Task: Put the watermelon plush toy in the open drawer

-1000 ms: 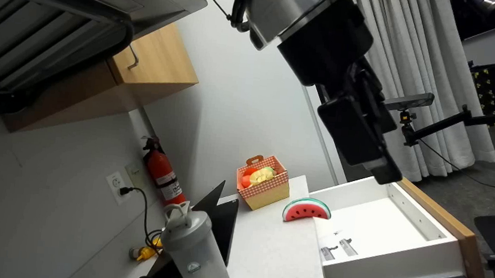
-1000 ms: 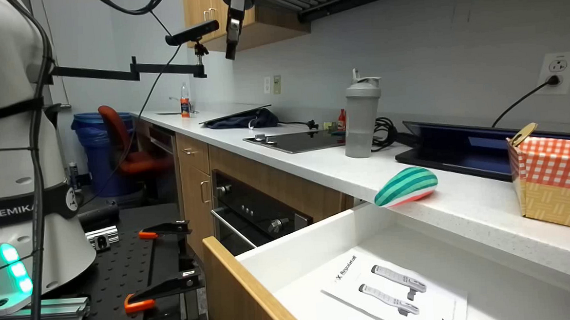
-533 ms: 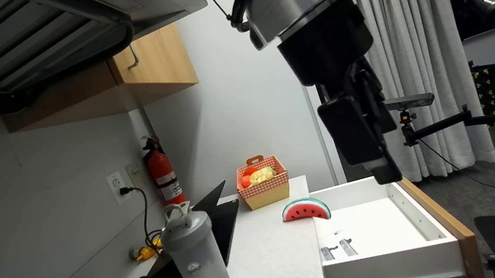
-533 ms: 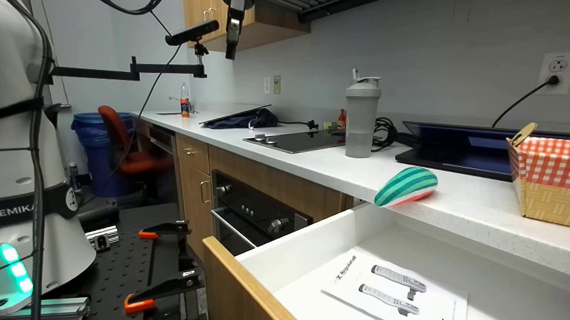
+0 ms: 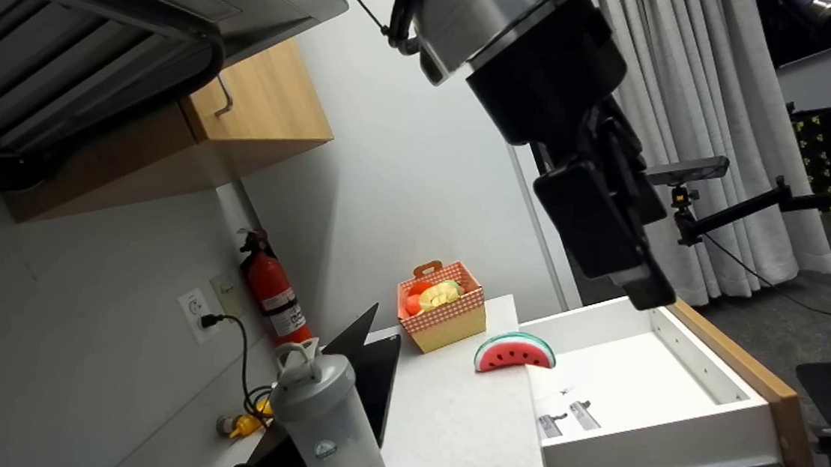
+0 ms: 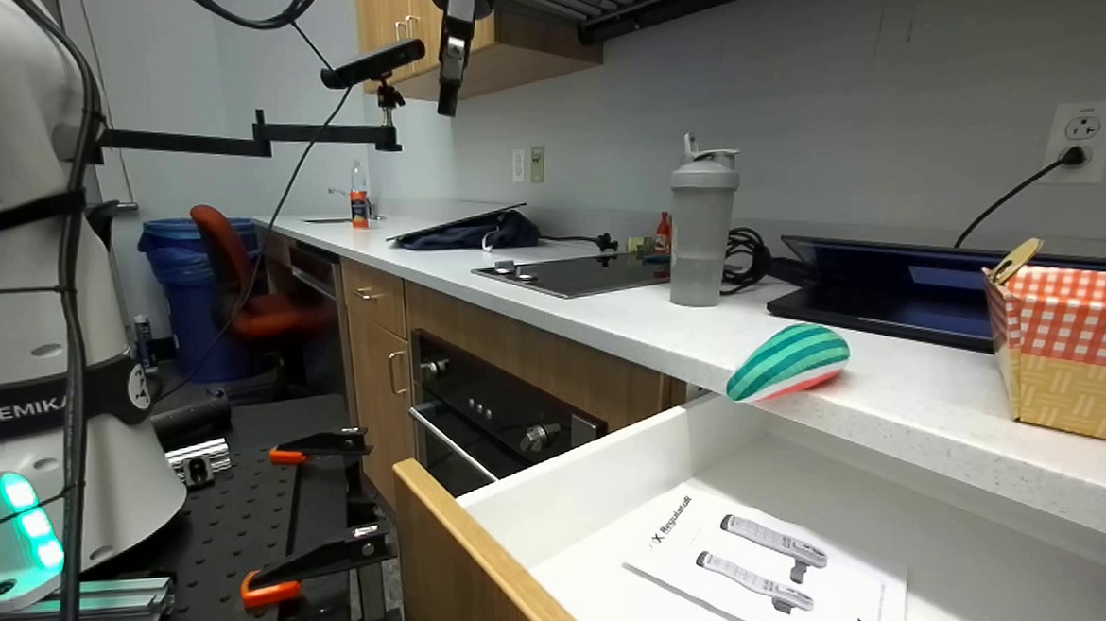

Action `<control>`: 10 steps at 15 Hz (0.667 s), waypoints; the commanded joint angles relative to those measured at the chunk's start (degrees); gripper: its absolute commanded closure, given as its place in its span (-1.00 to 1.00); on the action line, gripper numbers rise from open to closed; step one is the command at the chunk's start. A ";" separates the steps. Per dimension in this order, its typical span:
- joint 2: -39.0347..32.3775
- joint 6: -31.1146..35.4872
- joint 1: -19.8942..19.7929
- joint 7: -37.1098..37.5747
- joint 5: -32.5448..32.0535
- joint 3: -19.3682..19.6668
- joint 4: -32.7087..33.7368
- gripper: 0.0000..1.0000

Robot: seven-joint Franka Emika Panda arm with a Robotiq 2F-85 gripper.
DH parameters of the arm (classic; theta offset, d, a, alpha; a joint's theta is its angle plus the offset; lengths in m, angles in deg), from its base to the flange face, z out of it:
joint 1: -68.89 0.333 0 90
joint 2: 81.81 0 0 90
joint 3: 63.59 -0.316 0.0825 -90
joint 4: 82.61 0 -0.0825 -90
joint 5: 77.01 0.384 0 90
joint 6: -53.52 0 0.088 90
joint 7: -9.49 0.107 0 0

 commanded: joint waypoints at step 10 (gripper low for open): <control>-7.74 4.15 1.15 0.71 -4.42 5.03 0.18 -1.00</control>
